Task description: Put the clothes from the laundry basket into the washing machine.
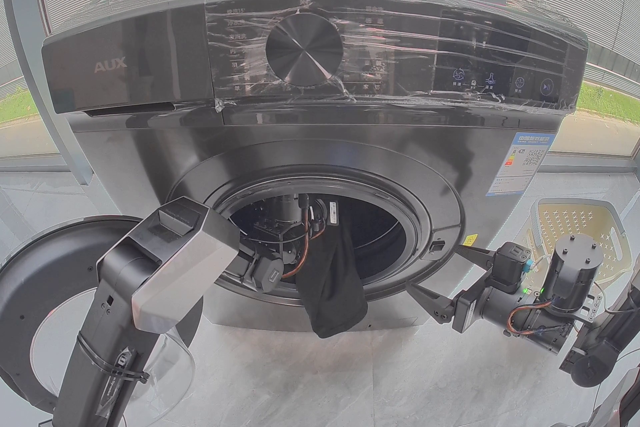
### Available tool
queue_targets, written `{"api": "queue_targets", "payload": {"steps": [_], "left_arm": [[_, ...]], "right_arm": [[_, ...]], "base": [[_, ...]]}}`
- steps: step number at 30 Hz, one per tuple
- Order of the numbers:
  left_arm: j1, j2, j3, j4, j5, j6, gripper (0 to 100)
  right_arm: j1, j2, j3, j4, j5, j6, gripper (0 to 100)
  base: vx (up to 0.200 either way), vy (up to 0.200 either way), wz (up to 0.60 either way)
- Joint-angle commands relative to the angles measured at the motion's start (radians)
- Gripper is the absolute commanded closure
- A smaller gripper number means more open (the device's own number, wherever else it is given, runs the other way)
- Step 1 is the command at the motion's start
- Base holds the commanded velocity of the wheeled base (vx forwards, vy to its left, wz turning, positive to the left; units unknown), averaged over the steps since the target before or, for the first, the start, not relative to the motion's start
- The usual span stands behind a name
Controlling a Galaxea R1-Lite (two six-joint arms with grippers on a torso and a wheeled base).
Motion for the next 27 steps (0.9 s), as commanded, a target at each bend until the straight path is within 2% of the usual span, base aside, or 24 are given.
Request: {"api": "queue_targets", "payload": {"steps": [1, 5, 6, 11, 15, 19, 21, 27], "left_arm": [[0.020, 0.079, -0.104, -0.022, 0.022, 0.017, 100], [0.021, 0.082, -0.096, -0.031, 0.022, 0.018, 100], [0.020, 0.082, -0.095, -0.033, 0.022, 0.017, 0], [0.014, 0.065, -0.047, -0.033, 0.022, 0.004, 0], [-0.002, -0.024, 0.083, -0.020, 0.021, 0.001, 0], [-0.031, -0.102, 0.224, 0.013, 0.002, 0.001, 0], [-0.046, -0.130, 0.295, 0.047, -0.025, -0.003, 0], [-0.060, -0.131, 0.350, 0.055, -0.073, -0.005, 0]], "right_arm": [[0.005, 0.000, 0.001, -0.001, 0.000, 0.002, 0], [0.005, 0.001, 0.001, -0.001, 0.000, 0.002, 0], [0.005, 0.001, 0.001, -0.001, 0.000, 0.002, 0], [0.005, 0.001, 0.001, 0.000, 0.000, 0.002, 0], [0.005, 0.001, 0.018, -0.007, 0.002, 0.002, 0], [0.005, 0.001, 0.022, -0.007, 0.003, 0.002, 0], [0.004, 0.003, 0.022, -0.007, 0.003, 0.002, 0], [0.004, 0.003, 0.025, -0.007, 0.003, 0.002, 0]], "base": [[0.000, 0.000, 0.00], [0.000, 0.000, 0.00], [0.000, 0.000, 0.00], [0.000, 0.000, 0.00], [0.000, 0.000, 0.00], [0.000, 0.000, 0.00], [0.000, 0.000, 0.00], [0.000, 0.000, 0.00]]}}
